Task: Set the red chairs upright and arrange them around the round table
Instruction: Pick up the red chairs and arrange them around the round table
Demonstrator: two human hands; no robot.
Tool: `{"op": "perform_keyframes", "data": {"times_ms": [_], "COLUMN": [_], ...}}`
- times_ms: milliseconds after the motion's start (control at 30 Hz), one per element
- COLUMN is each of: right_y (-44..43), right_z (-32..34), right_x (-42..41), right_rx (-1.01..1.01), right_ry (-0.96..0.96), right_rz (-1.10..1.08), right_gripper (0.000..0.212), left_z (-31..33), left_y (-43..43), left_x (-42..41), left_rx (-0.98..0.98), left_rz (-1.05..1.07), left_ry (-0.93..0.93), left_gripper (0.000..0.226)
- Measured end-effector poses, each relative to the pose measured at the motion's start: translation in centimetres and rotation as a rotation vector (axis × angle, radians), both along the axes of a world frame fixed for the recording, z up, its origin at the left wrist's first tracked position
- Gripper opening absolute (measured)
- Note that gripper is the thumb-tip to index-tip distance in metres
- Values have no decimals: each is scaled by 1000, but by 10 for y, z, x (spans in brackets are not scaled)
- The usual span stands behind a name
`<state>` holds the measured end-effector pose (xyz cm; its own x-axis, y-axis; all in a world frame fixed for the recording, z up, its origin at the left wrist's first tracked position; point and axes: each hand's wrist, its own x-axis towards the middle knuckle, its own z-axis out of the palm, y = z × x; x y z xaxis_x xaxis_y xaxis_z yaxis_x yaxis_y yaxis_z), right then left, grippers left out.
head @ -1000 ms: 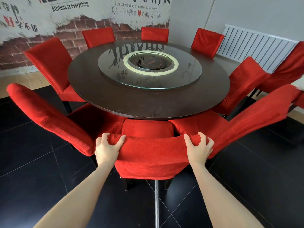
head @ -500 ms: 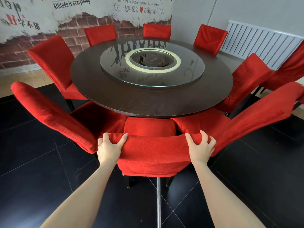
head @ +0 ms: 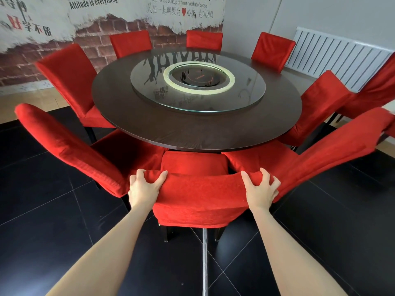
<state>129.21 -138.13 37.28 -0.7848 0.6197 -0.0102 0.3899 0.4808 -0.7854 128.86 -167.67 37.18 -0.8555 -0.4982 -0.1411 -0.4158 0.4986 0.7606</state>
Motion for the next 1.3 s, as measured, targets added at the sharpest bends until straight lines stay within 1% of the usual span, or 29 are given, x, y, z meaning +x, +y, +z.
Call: {"op": "perform_keyframes", "data": {"times_ms": [233,400,600,833,1133,1300], "right_y": [1,5,9,11,9,17], "right_z": [-2,0,1,1,6,21], "right_x": [2,-4,-9,-4,2,0], "right_rx": [-3,-11,-13,-7,-38,-63], "right_ry": [-29,-27,-14,-60,-105,-68], "right_rz": [19,30,44,78,77,74], "right_gripper": [67,64,62,67,72,70], "left_z": [2,-1,-2,-1,14,32], "left_y": [-1,4,7,5,7,20], "left_x": [5,1,-3,2,1,-8], "left_rx": [-39,-3,7,15,-84,-156], "left_rz": [-7,45,49,38,-35,-44], "left_ry": [-104,-87,-67,-66,-14,10], "left_gripper": [84,81,80,84,77,74]}}
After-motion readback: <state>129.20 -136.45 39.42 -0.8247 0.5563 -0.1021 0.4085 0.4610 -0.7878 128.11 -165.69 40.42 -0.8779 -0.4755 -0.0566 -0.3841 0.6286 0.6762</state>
